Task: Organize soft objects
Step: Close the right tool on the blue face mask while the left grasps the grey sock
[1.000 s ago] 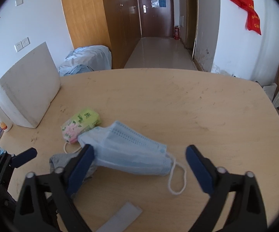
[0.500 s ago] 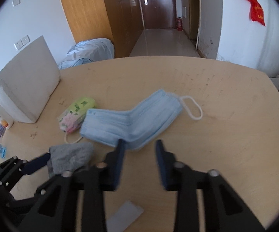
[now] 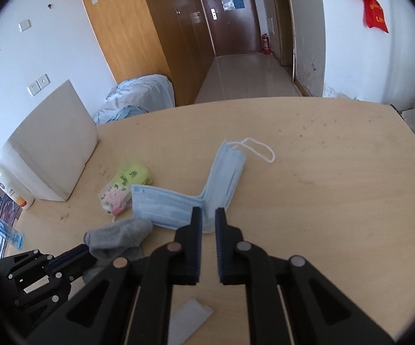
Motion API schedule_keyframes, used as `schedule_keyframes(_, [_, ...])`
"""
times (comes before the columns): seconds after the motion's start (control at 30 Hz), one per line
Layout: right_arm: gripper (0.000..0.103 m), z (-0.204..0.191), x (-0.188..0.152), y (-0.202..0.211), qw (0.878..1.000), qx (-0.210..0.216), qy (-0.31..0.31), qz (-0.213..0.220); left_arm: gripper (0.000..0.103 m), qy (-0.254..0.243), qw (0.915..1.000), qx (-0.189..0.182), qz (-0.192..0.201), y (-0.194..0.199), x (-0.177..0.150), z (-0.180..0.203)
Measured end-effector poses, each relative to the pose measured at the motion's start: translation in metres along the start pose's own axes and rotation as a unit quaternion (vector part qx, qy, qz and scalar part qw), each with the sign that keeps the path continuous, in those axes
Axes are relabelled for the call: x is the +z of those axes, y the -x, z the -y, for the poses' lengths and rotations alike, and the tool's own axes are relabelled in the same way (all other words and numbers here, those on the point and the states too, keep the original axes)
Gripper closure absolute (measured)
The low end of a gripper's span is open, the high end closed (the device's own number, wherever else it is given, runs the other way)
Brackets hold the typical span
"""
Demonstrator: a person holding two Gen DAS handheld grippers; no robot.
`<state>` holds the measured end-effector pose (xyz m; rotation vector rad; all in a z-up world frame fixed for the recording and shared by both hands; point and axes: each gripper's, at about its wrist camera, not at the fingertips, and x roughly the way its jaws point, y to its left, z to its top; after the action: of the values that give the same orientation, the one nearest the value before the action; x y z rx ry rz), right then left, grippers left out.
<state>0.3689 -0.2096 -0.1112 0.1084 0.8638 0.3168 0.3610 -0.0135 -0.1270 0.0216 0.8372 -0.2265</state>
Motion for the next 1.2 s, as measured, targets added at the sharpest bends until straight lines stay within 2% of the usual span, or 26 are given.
schedule_keyframes(0.07, [0.091, 0.001, 0.000, -0.003, 1.000, 0.009, -0.009, -0.003, 0.097, -0.001, 1.0000, -0.002, 0.004, 0.003, 0.001, 0.000])
schedule_keyframes(0.2, [0.088, -0.013, 0.007, -0.012, 1.000, -0.016, 0.023, -0.012, 0.097, -0.002, 1.0000, -0.002, -0.002, -0.001, 0.001, -0.001])
schedule_keyframes(0.27, [0.066, -0.018, 0.007, -0.018, 0.998, -0.037, 0.039, -0.019, 0.097, -0.003, 1.0000, -0.003, -0.002, 0.000, 0.001, -0.002])
schedule_keyframes(0.37, [0.040, -0.023, 0.008, -0.022, 0.997, -0.043, 0.056, -0.018, 0.097, -0.006, 1.0000, -0.003, 0.001, 0.000, 0.001, -0.002])
schedule_keyframes(0.5, [0.037, -0.029, 0.013, -0.023, 0.996, -0.044, 0.075, -0.005, 0.097, -0.002, 1.0000, -0.002, -0.002, -0.001, 0.002, -0.005])
schedule_keyframes(0.57, [0.032, -0.030, 0.016, -0.028, 0.995, -0.052, 0.082, -0.009, 0.097, -0.001, 1.0000, -0.002, -0.004, -0.001, 0.001, -0.006])
schedule_keyframes(0.67, [0.032, -0.034, 0.021, -0.041, 0.994, -0.054, 0.095, -0.018, 0.097, -0.003, 1.0000, -0.006, -0.003, 0.002, 0.001, -0.006])
schedule_keyframes(0.8, [0.032, -0.030, 0.023, -0.048, 0.996, -0.031, 0.078, -0.027, 0.097, -0.004, 0.9999, -0.008, 0.004, 0.008, 0.001, -0.008])
schedule_keyframes(0.9, [0.032, -0.028, 0.023, -0.050, 0.996, -0.035, 0.072, -0.025, 0.097, -0.002, 1.0000, -0.005, 0.007, 0.010, 0.000, -0.011])
schedule_keyframes(0.93, [0.038, -0.028, 0.022, -0.049, 0.997, -0.036, 0.072, -0.021, 0.097, 0.000, 1.0000, -0.004, 0.007, 0.010, 0.000, -0.012])
schedule_keyframes(0.97, [0.050, -0.028, 0.021, -0.047, 0.996, -0.039, 0.073, -0.019, 0.097, 0.001, 1.0000, -0.002, 0.008, 0.010, 0.000, -0.014])
schedule_keyframes(1.03, [0.064, -0.027, 0.021, -0.048, 0.996, -0.041, 0.071, -0.023, 0.097, 0.004, 1.0000, -0.002, 0.007, 0.010, -0.001, -0.016])
schedule_keyframes(1.13, [0.079, -0.023, 0.020, -0.048, 0.997, -0.042, 0.060, -0.026, 0.097, 0.007, 0.9999, -0.002, 0.008, 0.010, 0.000, -0.018])
schedule_keyframes(1.2, [0.082, -0.022, 0.020, -0.045, 0.997, -0.046, 0.061, -0.024, 0.097, 0.008, 0.9999, 0.000, 0.011, 0.012, -0.001, -0.019])
